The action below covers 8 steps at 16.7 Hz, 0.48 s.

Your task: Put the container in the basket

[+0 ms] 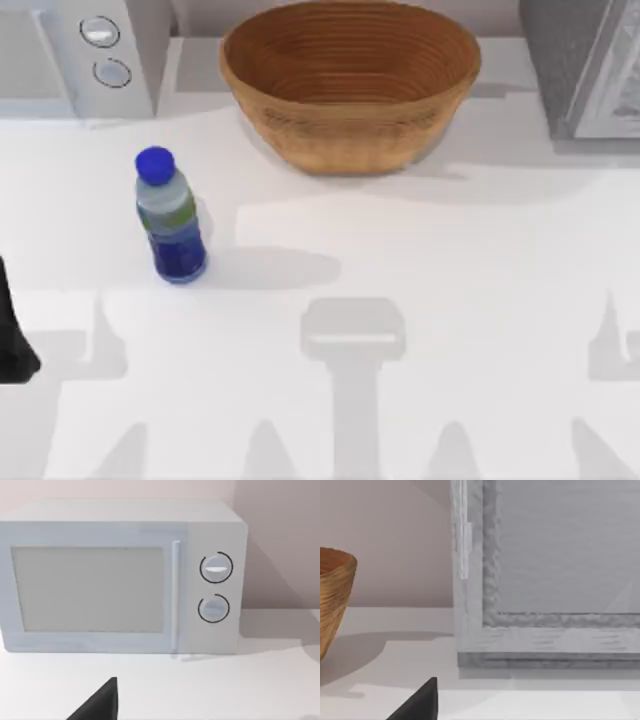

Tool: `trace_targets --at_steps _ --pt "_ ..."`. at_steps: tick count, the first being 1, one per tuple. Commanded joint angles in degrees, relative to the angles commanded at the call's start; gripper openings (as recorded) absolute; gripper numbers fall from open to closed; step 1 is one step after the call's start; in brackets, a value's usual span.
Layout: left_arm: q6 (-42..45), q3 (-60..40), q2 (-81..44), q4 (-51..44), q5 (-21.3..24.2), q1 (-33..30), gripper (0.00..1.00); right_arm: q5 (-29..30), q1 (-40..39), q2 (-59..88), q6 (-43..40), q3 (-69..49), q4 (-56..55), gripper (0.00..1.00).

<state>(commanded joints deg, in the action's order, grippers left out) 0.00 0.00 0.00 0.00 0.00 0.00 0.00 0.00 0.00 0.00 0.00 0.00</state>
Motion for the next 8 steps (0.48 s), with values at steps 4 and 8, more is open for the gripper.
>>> trace_targets --at_steps 4,8 --pt "0.0 -0.3 -1.7 1.3 0.8 0.1 1.0 0.0 0.0 0.0 0.0 0.0 0.0 1.0" --pt "0.5 -2.1 -11.8 8.8 5.1 0.7 1.0 0.0 0.0 0.0 0.0 0.0 0.0 1.0"
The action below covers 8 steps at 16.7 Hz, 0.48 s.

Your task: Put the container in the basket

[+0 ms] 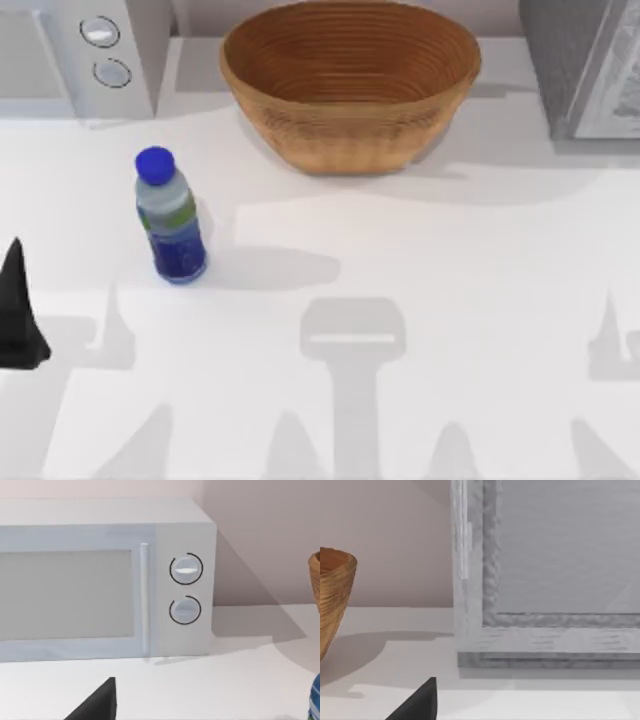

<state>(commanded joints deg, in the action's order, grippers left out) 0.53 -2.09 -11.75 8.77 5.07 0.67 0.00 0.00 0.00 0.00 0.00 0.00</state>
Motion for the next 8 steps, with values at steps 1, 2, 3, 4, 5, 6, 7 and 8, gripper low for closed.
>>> trace_targets --at_steps 1,2,3,4,5,6,7,8 --pt "0.2 -0.6 -3.7 2.7 1.6 0.2 1.0 0.0 0.0 0.0 0.0 0.0 0.0 1.0" --pt "0.5 -1.2 -7.8 5.7 3.3 0.5 1.0 0.0 0.0 0.0 0.0 0.0 0.0 1.0" --pt "0.8 -1.9 -12.4 9.0 5.2 0.8 1.0 0.0 0.0 0.0 0.0 0.0 0.0 1.0" --pt "1.1 -2.6 -17.2 12.4 7.2 1.1 1.0 0.0 0.0 0.0 0.0 0.0 0.0 1.0" --pt "1.5 -3.3 -22.3 16.1 9.4 1.5 1.0 0.0 0.0 0.0 0.0 0.0 0.0 1.0" --pt "1.9 -4.1 -27.6 19.9 11.7 1.8 1.0 0.0 0.0 0.0 0.0 0.0 0.0 1.0" --pt "2.4 -4.9 -33.1 23.8 14.0 2.1 1.0 0.0 0.0 0.0 0.0 0.0 0.0 1.0" --pt "2.8 -5.7 -38.7 27.8 16.4 2.4 1.0 0.0 0.0 0.0 0.0 0.0 0.0 1.0"
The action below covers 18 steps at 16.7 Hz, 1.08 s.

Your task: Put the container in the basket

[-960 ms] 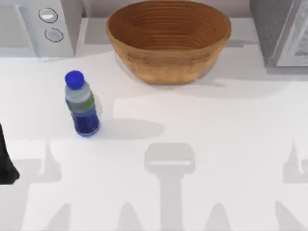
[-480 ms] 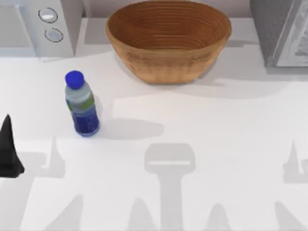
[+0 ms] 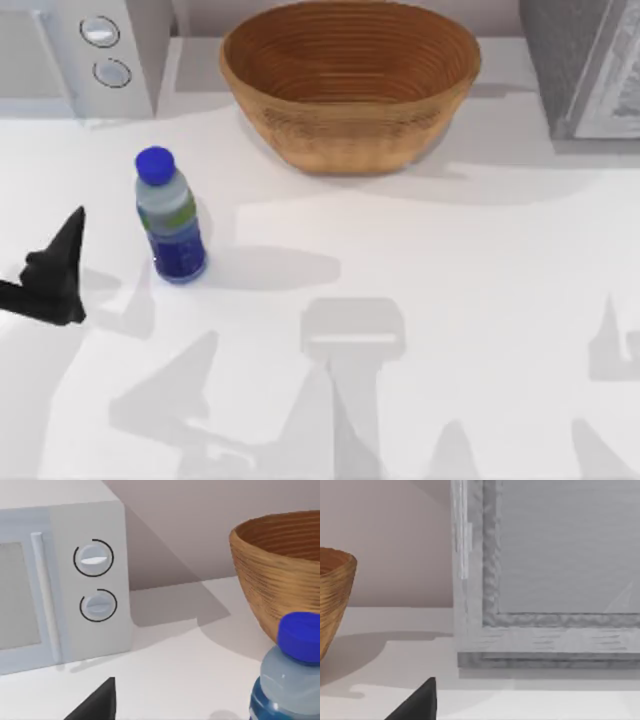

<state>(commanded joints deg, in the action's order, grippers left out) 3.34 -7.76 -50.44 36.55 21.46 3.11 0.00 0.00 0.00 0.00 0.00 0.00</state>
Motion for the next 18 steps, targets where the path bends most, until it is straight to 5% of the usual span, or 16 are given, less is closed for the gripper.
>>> trace_targets --at_steps 11,18 --pt "4.5 -9.1 -56.5 41.5 25.1 2.9 1.0 0.0 0.0 0.0 0.0 0.0 0.0 1.0" --pt "5.2 -12.4 -70.4 53.2 32.1 3.4 1.0 0.0 0.0 0.0 0.0 0.0 0.0 1.0"
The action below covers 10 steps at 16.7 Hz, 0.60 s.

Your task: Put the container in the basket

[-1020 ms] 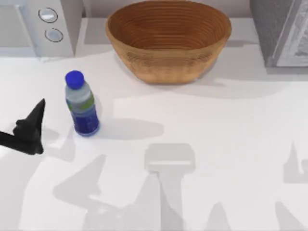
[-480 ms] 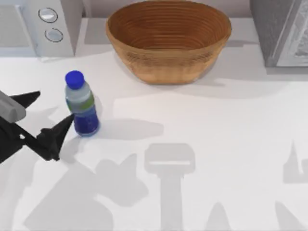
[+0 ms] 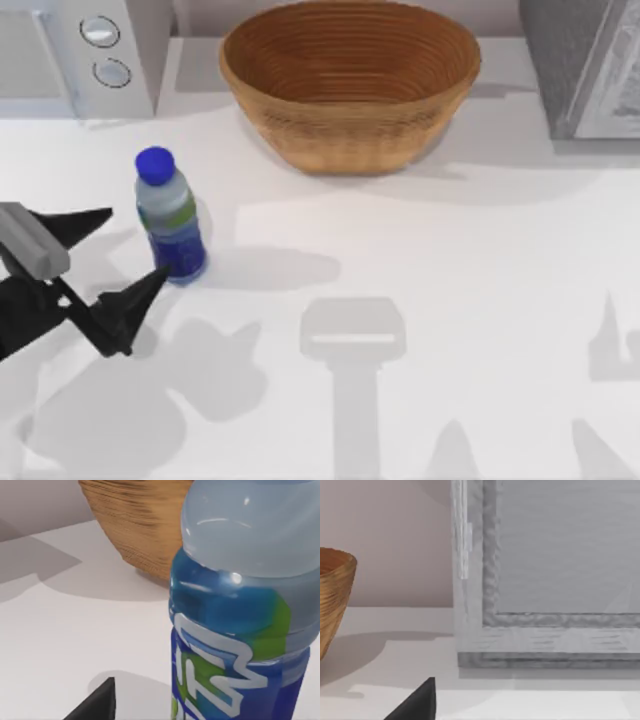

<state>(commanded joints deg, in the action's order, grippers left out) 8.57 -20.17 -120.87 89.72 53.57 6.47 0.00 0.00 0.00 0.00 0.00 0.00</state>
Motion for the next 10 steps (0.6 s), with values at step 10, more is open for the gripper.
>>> trace_targets --at_steps 10 --pt "-1.7 -6.5 -2.8 -2.3 -6.4 -6.6 1.0 0.0 0.0 0.0 0.0 0.0 0.0 1.0"
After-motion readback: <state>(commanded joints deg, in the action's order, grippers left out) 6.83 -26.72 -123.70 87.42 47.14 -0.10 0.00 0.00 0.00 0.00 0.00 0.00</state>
